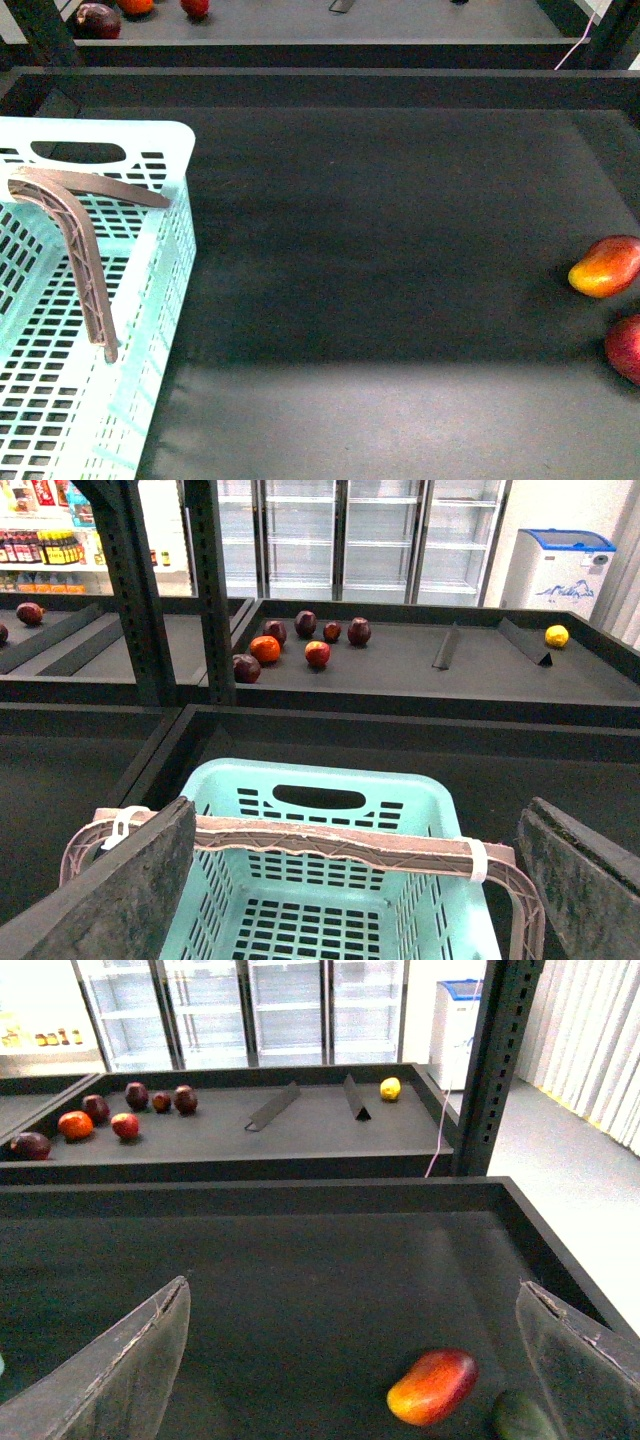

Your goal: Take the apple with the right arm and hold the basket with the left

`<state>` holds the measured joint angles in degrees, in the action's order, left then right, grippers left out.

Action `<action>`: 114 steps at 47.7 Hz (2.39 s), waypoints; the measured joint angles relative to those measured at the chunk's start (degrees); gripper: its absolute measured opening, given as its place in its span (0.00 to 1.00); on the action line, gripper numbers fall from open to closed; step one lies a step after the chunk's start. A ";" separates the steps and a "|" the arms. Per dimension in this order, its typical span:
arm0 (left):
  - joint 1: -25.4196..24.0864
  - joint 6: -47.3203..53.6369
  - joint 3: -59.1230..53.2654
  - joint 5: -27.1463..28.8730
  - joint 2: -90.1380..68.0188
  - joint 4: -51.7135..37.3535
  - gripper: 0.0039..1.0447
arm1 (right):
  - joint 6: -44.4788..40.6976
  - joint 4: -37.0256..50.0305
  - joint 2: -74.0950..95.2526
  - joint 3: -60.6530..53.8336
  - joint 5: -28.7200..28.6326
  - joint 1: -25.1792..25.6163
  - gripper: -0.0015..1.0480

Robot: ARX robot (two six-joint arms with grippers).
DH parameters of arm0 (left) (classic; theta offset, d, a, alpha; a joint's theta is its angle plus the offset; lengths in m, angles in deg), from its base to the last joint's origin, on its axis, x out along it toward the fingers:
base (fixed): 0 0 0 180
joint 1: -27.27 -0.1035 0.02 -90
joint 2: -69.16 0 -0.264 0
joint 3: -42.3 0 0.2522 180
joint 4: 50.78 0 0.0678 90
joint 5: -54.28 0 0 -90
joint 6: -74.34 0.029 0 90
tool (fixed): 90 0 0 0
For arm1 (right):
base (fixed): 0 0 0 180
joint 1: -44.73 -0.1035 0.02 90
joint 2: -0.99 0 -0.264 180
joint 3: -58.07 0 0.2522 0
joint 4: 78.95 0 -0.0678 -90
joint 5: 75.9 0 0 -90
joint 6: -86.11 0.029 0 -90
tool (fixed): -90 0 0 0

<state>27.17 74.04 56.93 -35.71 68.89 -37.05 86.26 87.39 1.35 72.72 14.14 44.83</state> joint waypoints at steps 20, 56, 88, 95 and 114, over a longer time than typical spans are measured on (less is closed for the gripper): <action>0.00 0.00 0.02 0.02 0.00 0.00 0.94 | 0.00 0.00 0.00 0.00 0.00 0.02 0.91; -6.49 -59.34 18.12 -14.97 -53.48 1.57 0.94 | 0.00 -0.02 -0.04 0.00 -0.02 0.00 0.91; -12.15 -68.26 37.29 -9.94 -90.23 -6.49 0.55 | 0.00 -0.02 -0.04 0.00 -0.02 0.00 0.91; -11.43 -68.61 38.62 -9.53 -91.62 -5.42 0.27 | 0.00 -0.02 -0.04 0.00 -0.02 0.00 0.91; 0.37 -69.33 41.92 -9.16 -84.72 0.81 0.05 | 0.00 -0.02 -0.04 0.00 -0.02 0.00 0.91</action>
<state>27.54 4.71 98.85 -44.87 -15.83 -36.24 86.26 87.36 1.31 72.72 14.11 44.83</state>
